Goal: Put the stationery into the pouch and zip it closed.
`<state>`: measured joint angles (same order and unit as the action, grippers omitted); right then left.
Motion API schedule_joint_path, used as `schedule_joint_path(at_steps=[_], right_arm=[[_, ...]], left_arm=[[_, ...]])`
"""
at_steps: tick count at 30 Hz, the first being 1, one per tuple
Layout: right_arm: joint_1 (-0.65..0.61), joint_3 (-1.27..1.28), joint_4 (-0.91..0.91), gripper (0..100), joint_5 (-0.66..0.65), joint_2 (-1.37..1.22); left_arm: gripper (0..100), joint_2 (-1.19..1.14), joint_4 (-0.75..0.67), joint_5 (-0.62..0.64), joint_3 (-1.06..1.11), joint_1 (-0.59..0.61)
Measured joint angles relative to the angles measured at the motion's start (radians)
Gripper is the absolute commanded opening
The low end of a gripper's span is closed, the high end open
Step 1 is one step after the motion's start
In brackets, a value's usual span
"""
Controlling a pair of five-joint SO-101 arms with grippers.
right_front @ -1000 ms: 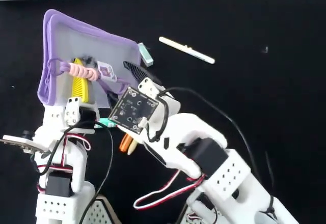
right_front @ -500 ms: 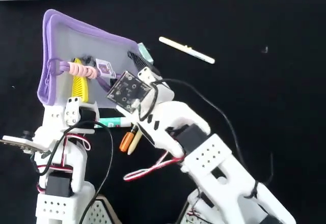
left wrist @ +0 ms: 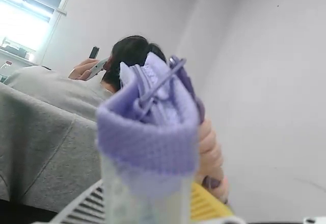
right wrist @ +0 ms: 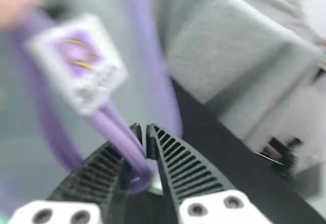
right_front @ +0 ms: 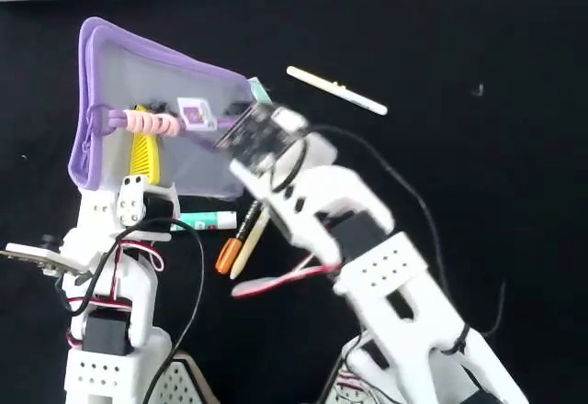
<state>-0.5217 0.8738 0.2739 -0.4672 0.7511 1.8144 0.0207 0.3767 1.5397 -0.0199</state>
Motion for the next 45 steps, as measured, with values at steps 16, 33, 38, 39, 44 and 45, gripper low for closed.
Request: schedule_joint_path(at_steps=[16, 33, 38, 39, 44, 45], right_arm=[[0.296, -0.574, 0.239, 1.1, 0.031, 0.095], [0.565, -0.632, 0.239, 1.1, 0.031, 0.095], [0.641, -0.632, 0.189, 1.1, 0.031, 0.087], [0.661, -0.632, 0.164, 1.1, 0.04, 0.069], [0.772, -0.632, -0.057, 1.1, 0.253, -0.106], [0.793, -0.631, -0.11, 1.1, 0.318, -0.149]], left_arm=[[3, -0.002, 0.003, -0.06, 0.0, -0.077], [3, 0.0, 0.009, -1.109, 0.0, -0.493], [3, 0.0, 0.009, -1.215, 0.0, -0.42], [3, -0.002, 0.009, -1.252, 0.0, -0.411], [3, -0.002, 0.009, -1.323, 0.0, -0.397], [3, -0.002, 0.009, -1.326, -0.002, -0.397]])
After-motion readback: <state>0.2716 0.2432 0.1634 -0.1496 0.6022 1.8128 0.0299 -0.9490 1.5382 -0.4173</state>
